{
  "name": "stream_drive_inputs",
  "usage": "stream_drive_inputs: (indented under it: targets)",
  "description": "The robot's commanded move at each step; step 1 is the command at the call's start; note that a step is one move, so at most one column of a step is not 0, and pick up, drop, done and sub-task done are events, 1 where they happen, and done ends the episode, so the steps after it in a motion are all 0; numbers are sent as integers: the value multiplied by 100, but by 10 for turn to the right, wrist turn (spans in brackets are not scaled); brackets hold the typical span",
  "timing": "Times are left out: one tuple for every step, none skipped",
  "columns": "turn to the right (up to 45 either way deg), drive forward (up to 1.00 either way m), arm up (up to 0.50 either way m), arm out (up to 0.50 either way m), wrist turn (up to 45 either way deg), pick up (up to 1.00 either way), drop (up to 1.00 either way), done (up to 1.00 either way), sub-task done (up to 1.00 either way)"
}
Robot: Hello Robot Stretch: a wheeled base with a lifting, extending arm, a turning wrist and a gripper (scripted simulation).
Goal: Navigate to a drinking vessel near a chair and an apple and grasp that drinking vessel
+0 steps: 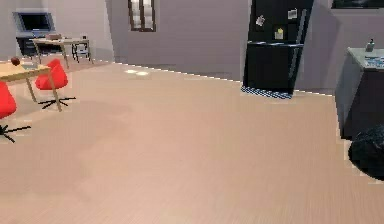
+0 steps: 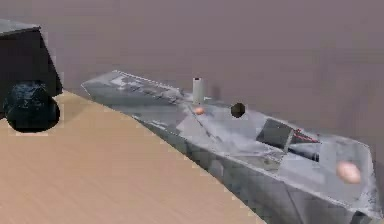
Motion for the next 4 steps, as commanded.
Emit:
stream_drive_inputs:
  targets:
    - [-210, 0, 0, 0, 0, 0, 0, 0, 0]
    - [0, 100, 0, 0, 0, 0, 0, 0, 0]
    - [0, 100, 0, 0, 0, 0, 0, 0, 0]
    - [0, 100, 0, 0, 0, 0, 0, 0, 0]
